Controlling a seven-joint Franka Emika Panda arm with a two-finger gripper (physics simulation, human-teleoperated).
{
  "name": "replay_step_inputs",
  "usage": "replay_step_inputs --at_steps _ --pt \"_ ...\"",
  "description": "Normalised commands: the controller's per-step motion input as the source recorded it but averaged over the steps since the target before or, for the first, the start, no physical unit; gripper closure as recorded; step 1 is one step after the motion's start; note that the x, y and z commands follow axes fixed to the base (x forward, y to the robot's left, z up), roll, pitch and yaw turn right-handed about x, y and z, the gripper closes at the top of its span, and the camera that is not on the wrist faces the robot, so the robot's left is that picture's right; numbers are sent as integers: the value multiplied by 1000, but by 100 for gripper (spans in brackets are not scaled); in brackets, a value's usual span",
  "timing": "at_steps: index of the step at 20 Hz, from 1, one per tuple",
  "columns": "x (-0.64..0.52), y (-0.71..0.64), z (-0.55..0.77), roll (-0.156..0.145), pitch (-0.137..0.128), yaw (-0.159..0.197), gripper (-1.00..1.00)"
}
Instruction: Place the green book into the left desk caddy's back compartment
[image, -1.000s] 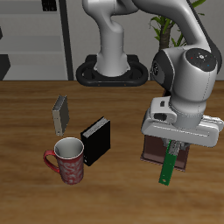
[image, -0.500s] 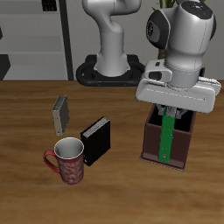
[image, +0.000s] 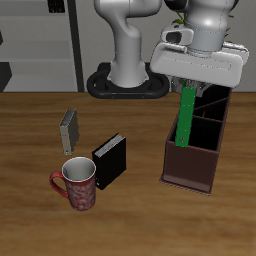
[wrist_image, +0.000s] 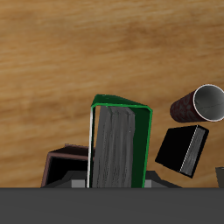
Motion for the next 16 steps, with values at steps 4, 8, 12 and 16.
replay_step_inputs --at_steps 4,8,12,16 --pt "-291 -63 363 -1 -50 -6 100" --pt "-431 0 337 10 -32 -12 100" --pt "-188 102 15 17 40 -24 100" --pt "-290 122 -17 -26 47 0 100"
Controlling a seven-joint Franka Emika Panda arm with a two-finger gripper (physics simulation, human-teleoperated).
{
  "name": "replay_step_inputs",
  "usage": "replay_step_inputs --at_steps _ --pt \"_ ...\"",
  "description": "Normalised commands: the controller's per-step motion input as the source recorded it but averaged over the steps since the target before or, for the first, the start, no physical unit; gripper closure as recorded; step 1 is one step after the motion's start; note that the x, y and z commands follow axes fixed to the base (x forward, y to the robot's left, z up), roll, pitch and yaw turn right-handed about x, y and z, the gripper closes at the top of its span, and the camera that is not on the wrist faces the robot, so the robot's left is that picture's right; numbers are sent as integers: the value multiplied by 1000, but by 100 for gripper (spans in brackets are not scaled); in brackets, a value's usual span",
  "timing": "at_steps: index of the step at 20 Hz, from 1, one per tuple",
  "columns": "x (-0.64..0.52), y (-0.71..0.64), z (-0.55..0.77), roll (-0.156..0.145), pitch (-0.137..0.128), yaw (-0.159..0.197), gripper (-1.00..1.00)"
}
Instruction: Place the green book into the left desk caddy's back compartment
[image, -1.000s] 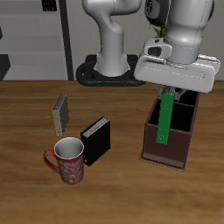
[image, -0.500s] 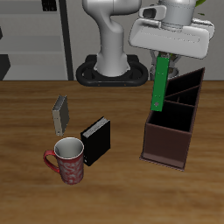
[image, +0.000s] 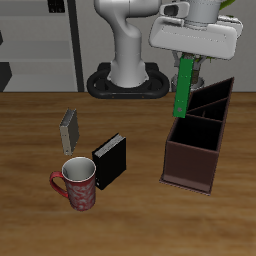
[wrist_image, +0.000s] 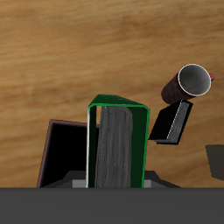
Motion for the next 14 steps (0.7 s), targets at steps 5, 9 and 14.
replay_step_inputs --at_steps 5,9,14 --pt "-386 139 102 -13 10 -71 100" --pt "-411 36 224 -25 -12 -51 100" --pt "-450 69 242 -20 -26 -66 100"
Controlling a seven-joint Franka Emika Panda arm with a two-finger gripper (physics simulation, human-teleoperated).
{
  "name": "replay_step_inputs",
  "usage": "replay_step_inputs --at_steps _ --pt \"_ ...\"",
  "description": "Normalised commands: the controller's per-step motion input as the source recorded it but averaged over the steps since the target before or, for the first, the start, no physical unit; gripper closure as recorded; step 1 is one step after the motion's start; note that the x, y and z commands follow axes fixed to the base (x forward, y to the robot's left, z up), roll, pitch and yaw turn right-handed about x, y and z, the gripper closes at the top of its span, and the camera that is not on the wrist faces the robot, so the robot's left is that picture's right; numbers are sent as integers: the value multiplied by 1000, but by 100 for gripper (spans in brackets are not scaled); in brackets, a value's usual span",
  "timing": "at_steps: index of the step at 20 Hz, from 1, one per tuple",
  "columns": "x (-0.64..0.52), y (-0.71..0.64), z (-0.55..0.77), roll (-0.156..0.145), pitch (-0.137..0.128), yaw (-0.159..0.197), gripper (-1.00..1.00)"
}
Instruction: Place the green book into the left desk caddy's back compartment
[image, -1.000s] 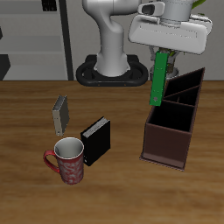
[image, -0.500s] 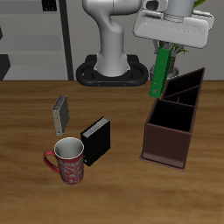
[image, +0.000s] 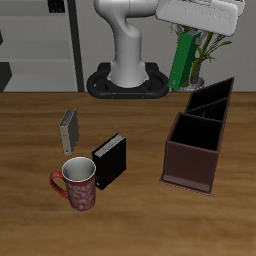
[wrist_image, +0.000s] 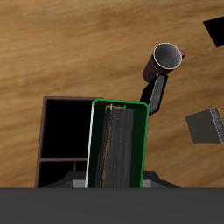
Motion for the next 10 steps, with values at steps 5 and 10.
replay_step_inputs --at_steps 5,10 --pt "-245 110 90 1 -7 -23 100" --pt "-223 171 70 12 0 -32 100"
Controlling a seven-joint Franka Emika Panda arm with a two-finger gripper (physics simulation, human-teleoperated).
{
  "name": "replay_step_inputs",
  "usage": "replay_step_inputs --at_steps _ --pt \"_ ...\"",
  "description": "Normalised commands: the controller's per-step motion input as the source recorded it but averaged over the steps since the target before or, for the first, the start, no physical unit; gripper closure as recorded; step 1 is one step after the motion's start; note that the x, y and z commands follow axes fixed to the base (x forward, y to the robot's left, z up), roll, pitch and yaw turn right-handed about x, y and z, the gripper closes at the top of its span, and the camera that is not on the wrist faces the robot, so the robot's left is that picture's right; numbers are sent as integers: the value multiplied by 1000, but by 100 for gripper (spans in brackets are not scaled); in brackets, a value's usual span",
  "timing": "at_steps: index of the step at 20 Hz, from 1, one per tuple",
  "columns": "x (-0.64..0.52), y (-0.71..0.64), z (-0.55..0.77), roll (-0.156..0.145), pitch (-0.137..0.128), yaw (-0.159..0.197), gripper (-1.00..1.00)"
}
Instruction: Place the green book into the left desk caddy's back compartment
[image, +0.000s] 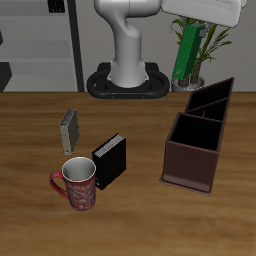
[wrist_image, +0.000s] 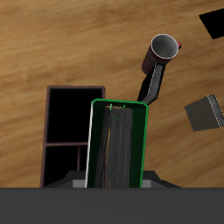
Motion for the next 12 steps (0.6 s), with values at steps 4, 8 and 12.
replay_step_inputs --at_steps 4,8,12 --pt "-166 209 -42 31 9 -61 100" --pt "-85 191 -118 15 21 -26 100" --pt "-59 145 -90 12 31 -52 100"
